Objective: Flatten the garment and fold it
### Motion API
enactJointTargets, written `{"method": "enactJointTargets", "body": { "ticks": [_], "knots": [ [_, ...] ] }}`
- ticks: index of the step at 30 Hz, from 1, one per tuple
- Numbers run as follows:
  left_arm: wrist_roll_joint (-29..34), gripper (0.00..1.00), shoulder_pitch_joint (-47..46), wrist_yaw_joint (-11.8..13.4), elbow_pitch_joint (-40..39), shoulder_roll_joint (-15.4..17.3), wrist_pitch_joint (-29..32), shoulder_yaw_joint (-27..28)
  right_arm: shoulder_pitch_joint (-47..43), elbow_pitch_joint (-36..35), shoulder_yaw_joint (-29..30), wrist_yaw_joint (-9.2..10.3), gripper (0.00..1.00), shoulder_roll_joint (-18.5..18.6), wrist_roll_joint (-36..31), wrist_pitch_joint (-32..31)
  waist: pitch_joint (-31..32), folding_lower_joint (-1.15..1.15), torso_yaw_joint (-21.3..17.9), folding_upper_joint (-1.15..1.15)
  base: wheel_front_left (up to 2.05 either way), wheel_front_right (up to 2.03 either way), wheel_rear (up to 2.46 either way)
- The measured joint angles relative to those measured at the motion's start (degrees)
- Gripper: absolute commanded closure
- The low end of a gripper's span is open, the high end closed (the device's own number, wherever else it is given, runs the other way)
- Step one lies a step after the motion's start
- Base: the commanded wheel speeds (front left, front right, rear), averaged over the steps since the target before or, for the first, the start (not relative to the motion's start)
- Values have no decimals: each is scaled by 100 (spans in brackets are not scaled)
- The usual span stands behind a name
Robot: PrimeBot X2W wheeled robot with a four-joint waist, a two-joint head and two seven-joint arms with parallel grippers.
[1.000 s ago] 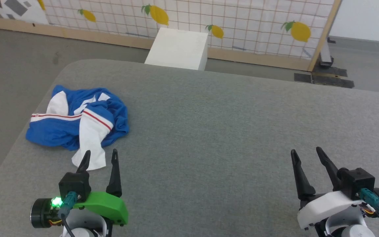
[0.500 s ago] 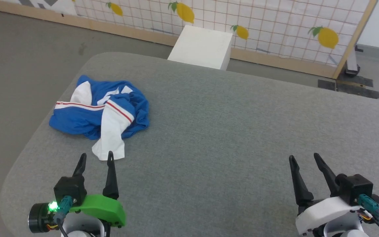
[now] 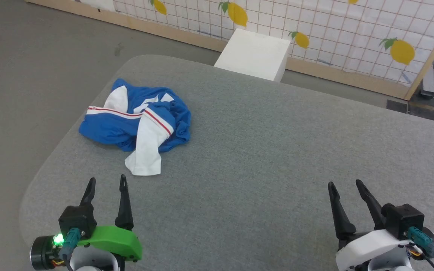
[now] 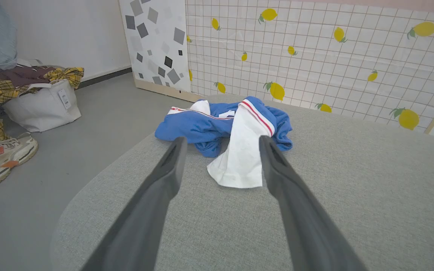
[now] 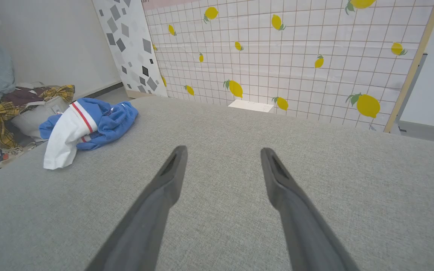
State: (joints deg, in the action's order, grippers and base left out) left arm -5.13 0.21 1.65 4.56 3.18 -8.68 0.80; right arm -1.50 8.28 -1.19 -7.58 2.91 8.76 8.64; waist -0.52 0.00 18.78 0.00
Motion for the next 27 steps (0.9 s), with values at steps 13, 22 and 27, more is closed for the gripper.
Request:
{"method": "enactJointTargets", "body": {
  "ticks": [13, 22, 27],
  "knots": [
    [-51, 0, 37, 48, 49, 0, -158, 9, -74, 160, -21, 0, 0, 0, 149, 157, 3, 0, 308, 0, 0, 0, 0],
    [-48, 0, 101, 74, 91, 0, -266, 14, -96, 219, -25, 0, 0, -1, 130, 257, 33, 0, 502, 0, 0, 0, 0],
    [-41, 0, 102, 74, 129, 0, -328, 13, -103, 234, -24, 0, 0, -1, 37, 319, 44, 0, 599, 0, 0, 0, 0]
  ]
}}
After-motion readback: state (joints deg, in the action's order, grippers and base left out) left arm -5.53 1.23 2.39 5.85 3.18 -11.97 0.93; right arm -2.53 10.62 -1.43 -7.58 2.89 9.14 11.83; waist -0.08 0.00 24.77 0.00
